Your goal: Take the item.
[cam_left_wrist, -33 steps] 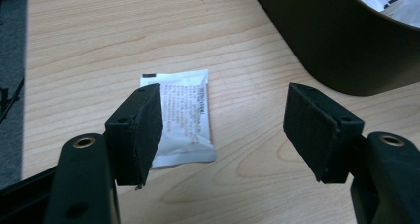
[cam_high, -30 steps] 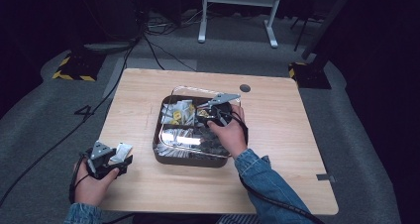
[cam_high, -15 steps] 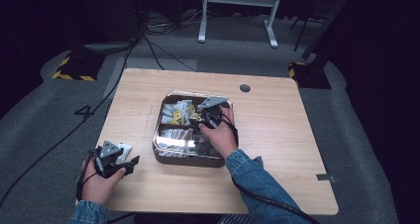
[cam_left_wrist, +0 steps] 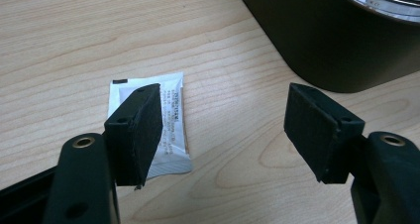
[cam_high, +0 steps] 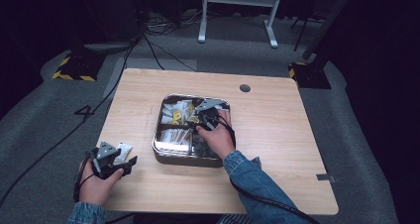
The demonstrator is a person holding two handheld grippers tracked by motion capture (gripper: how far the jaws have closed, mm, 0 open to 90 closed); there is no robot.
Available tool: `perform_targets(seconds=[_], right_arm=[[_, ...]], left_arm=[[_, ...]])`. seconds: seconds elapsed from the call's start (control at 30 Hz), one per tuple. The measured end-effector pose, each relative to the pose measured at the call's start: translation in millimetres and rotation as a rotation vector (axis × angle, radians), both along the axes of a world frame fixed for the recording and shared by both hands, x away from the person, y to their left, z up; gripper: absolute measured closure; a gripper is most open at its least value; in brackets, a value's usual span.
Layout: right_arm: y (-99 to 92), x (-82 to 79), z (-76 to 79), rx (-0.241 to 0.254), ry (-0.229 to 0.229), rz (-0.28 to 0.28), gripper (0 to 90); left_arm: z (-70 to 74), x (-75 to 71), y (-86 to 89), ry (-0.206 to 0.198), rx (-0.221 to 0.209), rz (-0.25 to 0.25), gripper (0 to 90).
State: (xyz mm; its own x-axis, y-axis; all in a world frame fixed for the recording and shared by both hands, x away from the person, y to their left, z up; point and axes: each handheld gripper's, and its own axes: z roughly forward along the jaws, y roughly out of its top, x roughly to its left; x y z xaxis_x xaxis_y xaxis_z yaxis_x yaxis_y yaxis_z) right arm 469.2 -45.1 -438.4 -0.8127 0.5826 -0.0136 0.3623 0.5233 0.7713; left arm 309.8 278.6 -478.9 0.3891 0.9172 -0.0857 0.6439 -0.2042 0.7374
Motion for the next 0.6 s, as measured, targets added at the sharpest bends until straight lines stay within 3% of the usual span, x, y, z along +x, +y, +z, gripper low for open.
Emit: perform_targets(seconds=[0.6], right_arm=[[-0.9, 0.7, -3.6, -0.008, 0.011, 0.018, 58.6]], left_arm=[[0.8, -0.2, 0.1, -0.004, 0.005, 0.0, 31.9]])
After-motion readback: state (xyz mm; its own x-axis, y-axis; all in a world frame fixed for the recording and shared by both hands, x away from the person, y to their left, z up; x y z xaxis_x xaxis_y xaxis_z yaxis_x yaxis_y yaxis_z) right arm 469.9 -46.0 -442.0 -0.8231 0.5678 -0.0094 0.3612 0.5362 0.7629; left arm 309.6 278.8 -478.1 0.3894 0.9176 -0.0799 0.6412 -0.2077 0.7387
